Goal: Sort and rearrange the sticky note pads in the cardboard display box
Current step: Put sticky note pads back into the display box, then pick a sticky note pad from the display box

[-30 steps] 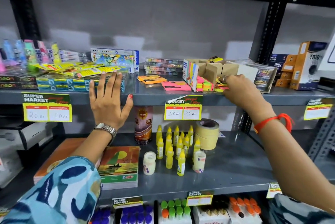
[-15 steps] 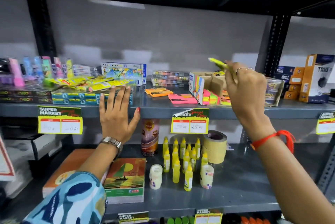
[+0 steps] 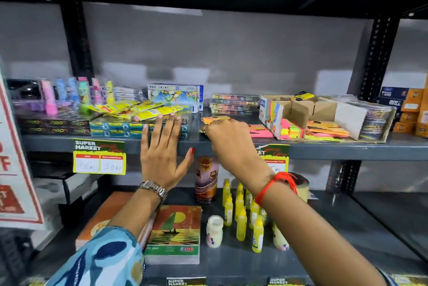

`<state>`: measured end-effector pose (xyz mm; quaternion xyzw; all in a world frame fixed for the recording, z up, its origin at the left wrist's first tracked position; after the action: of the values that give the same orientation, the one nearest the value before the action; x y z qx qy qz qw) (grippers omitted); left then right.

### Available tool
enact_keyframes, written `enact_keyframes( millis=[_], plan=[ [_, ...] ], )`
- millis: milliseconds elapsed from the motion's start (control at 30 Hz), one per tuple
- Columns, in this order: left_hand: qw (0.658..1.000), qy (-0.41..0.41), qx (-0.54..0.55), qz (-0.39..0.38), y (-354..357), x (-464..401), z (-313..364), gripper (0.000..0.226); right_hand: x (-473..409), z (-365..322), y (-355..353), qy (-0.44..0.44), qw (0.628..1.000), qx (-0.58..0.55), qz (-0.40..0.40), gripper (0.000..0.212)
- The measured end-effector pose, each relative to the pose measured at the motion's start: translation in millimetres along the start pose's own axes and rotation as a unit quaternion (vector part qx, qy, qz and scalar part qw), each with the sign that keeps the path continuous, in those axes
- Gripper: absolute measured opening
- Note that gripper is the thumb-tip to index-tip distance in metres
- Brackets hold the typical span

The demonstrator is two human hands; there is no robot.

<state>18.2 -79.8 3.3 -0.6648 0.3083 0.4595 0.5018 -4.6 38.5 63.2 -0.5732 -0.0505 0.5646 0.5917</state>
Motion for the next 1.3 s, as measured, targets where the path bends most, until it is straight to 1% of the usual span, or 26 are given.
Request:
enact_keyframes(
  millis=[100,200,267,367,500,600,633,700,767,833,900,967,1033,1133,1233,1300],
  plan=[
    [1.0,0.001,0.006,-0.003,1.0,0.0,-0.6,0.071,-2.4,-5.1,10.4,-0.021,0.999,0.007,-0.028,0.011],
    [1.0,0.01,0.005,0.011,1.1,0.8,-1.0,0.068,-4.5,-4.2,14.8,-0.021,0.998,-0.026,-0.045,0.017],
    [1.0,0.012,0.003,0.02,2.1,1.1,-0.7,0.067,-1.7,1.6,12.1,-0.008,0.998,-0.048,-0.042,0.021],
    [0.999,0.009,0.0,0.032,2.7,0.5,-0.5,0.066,8.8,18.2,2.8,0.029,0.997,-0.066,0.005,0.025],
    [0.999,0.007,0.001,0.044,2.0,0.4,-0.3,0.067,34.0,63.4,-21.0,0.112,0.99,-0.051,0.071,0.015],
    [0.999,0.008,0.002,0.047,1.5,1.1,0.5,0.067,59.1,108.9,-37.5,0.177,0.971,-0.037,0.155,0.012],
    [0.999,0.007,0.002,0.045,1.3,0.9,0.6,0.067,66.9,127.4,-36.4,0.213,0.964,-0.03,0.156,0.015],
    [0.999,0.001,0.003,0.037,1.6,0.9,0.9,0.068,81.9,160.2,-30.5,0.281,0.95,-0.032,0.129,0.023],
    [0.999,-0.004,0.008,0.033,1.3,0.8,1.0,0.069,91.0,182.2,-23.5,0.314,0.944,-0.047,0.093,0.035],
    [0.999,-0.005,0.011,0.033,0.6,0.7,1.6,0.068,92.6,193.4,-11.6,0.317,0.947,-0.043,0.035,0.041],
    [0.999,-0.004,0.014,0.032,0.6,0.5,1.4,0.068,91.6,197.8,6.0,0.3,0.952,-0.035,-0.038,0.038],
    [0.999,-0.004,0.014,0.028,1.1,0.4,0.7,0.068,91.4,197.7,15.8,0.282,0.955,-0.02,-0.088,0.032],
    [1.0,-0.003,0.012,0.024,1.9,0.6,0.3,0.068,91.8,197.2,13.7,0.27,0.959,0.014,-0.09,0.026],
    [1.0,-0.003,0.011,0.019,1.7,0.9,0.0,0.068,94.2,196.4,2.8,0.266,0.959,0.08,-0.059,0.024],
    [1.0,-0.005,0.013,0.015,0.7,0.9,-0.1,0.067,96.6,197.4,-6.2,0.279,0.957,0.077,-0.027,0.022],
    [1.0,-0.006,0.012,0.009,0.8,0.9,-0.3,0.067,98.1,199.2,-18.3,0.303,0.951,0.055,0.017,0.017]
  ],
)
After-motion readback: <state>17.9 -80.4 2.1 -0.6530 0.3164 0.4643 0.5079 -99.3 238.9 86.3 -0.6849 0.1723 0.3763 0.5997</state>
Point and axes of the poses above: each hand's wrist, its own x-axis away from the middle knuckle, its own y-axis out of the palm, z = x × y, the point moved 7 cm from there along -x, towards the middle knuckle, and after that the axes turned 1 degree about -z, right-handed, at the moved point
